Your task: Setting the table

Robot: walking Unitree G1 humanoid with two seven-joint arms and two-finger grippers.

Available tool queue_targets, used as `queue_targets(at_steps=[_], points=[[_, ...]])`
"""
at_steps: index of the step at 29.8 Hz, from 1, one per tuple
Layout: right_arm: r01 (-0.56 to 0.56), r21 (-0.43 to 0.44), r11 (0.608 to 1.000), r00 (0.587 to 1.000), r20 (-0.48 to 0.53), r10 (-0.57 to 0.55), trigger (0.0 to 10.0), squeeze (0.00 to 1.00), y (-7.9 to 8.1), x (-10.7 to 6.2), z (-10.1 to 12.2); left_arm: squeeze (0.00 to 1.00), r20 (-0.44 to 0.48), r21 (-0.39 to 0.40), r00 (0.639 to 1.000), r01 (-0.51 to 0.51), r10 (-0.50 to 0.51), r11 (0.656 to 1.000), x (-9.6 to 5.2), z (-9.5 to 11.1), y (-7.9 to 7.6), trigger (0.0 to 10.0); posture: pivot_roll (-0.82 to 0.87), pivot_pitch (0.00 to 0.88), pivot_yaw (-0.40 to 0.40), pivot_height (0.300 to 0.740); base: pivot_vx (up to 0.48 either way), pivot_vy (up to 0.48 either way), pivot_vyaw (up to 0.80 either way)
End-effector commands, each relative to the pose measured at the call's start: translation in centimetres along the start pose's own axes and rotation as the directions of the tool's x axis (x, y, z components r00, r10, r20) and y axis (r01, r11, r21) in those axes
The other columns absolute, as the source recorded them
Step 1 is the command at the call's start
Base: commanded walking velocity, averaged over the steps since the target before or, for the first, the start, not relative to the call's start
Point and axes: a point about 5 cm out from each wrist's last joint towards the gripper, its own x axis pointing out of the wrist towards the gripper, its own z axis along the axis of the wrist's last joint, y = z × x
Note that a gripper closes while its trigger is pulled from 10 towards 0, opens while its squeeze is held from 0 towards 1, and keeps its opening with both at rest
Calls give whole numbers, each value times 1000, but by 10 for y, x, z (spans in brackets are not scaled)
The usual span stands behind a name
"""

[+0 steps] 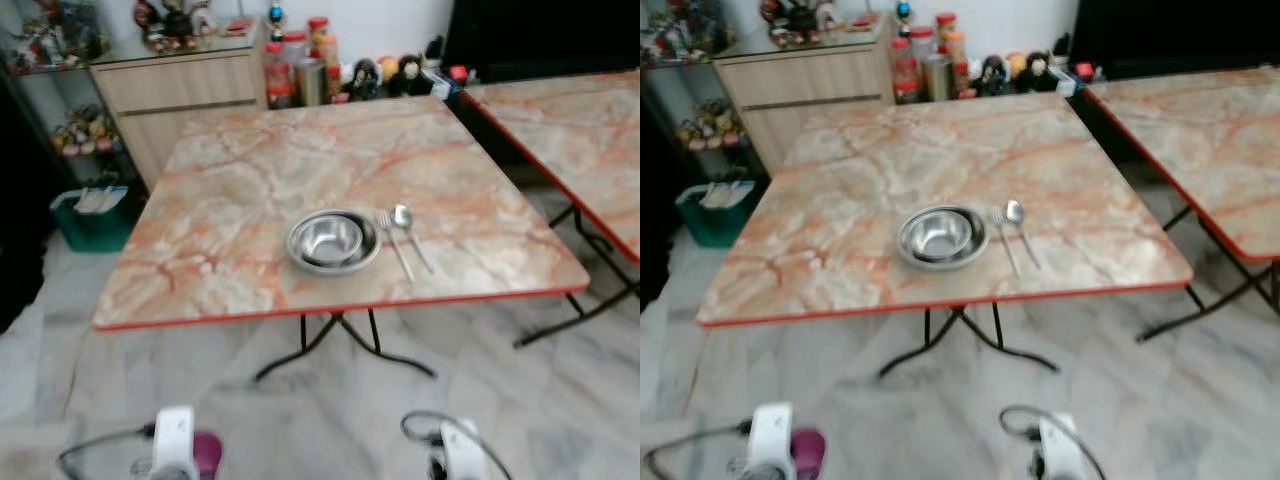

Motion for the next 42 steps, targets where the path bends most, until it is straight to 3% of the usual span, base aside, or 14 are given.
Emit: queue_targets(at_steps=[1,9,19,28,31,36,38,39,40,42], points=[[-34,11,999,999,30,34,10000,0,14,1,9,0,1,14,999,-38,38,999,1,1,15,10000,-27,0,43,740,315,0,0],[-37,8,999,999,26,37,10000,0,15,2,10,0,0,18,1000,-27,27,999,1,2,14,10000,-21,0,43,740,288,0,0],[-40,6,999,999,28,40,10000,0,15,2,13,0,11,8,1000,-11,11,1000,1,3,12,10000,-15,0,39,740,0,0,0],[-37,6,999,999,32,37,10000,0,14,2,14,0,78,-8,996,-53,53,999,3,16,20,10000,-10,0,36,740,0,0,0],[-34,5,999,999,33,34,10000,0,13,2,14,0,144,-27,978,-145,147,989,4,32,32,10000,-8,0,35,740,0,0,0],[-35,5,999,999,33,35,10000,0,13,2,14,0,165,-96,936,-298,310,950,3,45,54,10000,-7,0,34,740,0,0,0],[-38,1,999,999,32,38,10000,0,13,2,14,0,184,-174,870,-428,457,887,0,58,80,10000,-3,0,32,740,0,0,0],[-38,1,999,999,32,38,10000,0,13,2,14,0,184,-174,870,-428,457,887,0,58,80,10000,-3,0,32,740,0,0,0],[-38,1,999,999,31,38,10000,0,13,2,14,0,206,-195,839,-469,503,861,-2,66,90,10000,-6,0,34,740,0,0,0],[-38,1,999,999,31,38,10000,0,13,2,14,0,224,-206,817,-493,531,846,-4,72,95,10000,-6,0,34,740,0,0,0]])
